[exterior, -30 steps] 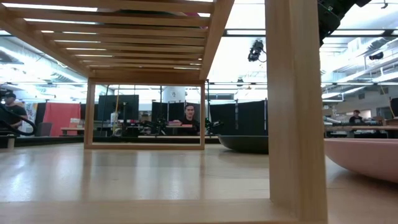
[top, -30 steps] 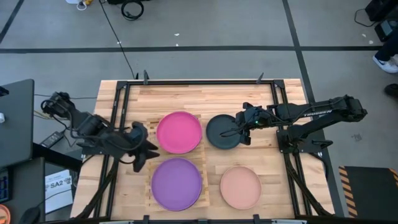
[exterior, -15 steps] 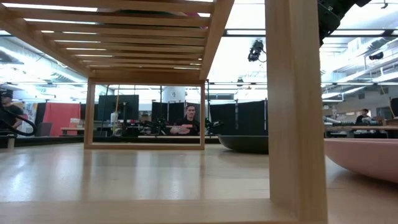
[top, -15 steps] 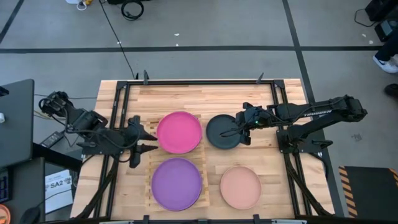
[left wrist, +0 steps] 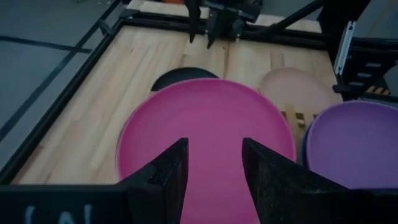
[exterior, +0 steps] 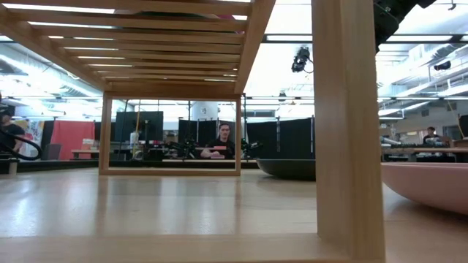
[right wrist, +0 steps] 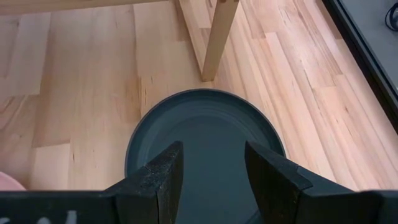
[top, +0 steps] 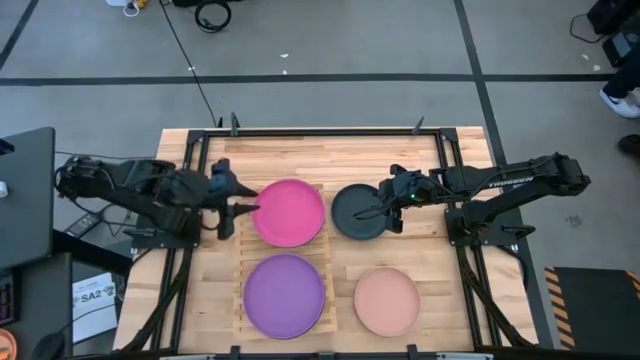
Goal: Place and stack plates onto a shelf
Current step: Stack the black plate on top of the pink plate on the shelf
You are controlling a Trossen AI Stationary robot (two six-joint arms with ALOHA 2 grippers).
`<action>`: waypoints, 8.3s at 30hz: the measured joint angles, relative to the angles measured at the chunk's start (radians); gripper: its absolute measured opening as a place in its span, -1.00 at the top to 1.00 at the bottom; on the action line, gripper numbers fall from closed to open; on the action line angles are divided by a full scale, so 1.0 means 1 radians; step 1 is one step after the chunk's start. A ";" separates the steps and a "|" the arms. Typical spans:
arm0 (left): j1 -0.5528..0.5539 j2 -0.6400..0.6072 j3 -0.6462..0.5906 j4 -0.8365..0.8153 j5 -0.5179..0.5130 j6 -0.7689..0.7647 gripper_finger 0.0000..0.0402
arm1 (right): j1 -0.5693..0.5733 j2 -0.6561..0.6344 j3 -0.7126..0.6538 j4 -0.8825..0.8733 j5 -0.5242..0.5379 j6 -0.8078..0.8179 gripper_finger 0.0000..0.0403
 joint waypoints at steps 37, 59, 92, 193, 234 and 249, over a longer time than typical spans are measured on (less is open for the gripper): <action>0.101 -0.532 -0.740 0.594 0.087 0.066 0.22 | 0.190 0.203 0.001 0.014 -0.095 0.056 0.13; 0.101 -0.532 -0.740 0.615 0.088 0.076 0.22 | 0.200 0.467 0.000 0.017 0.003 0.052 0.13; 0.101 -0.532 -0.740 0.616 0.088 0.076 0.22 | 0.197 0.548 0.000 0.018 0.088 0.051 0.75; 0.101 -0.532 -0.739 0.615 0.088 0.075 0.22 | 0.220 0.310 0.714 -0.109 -0.060 -0.471 0.91; 0.101 -0.532 -0.694 0.581 0.532 0.045 0.22 | 0.184 0.547 0.789 -0.101 -0.165 -0.626 0.89; 0.101 -0.532 -0.694 0.576 0.645 -0.007 0.22 | 0.153 0.547 0.733 -0.054 -0.181 -0.626 0.89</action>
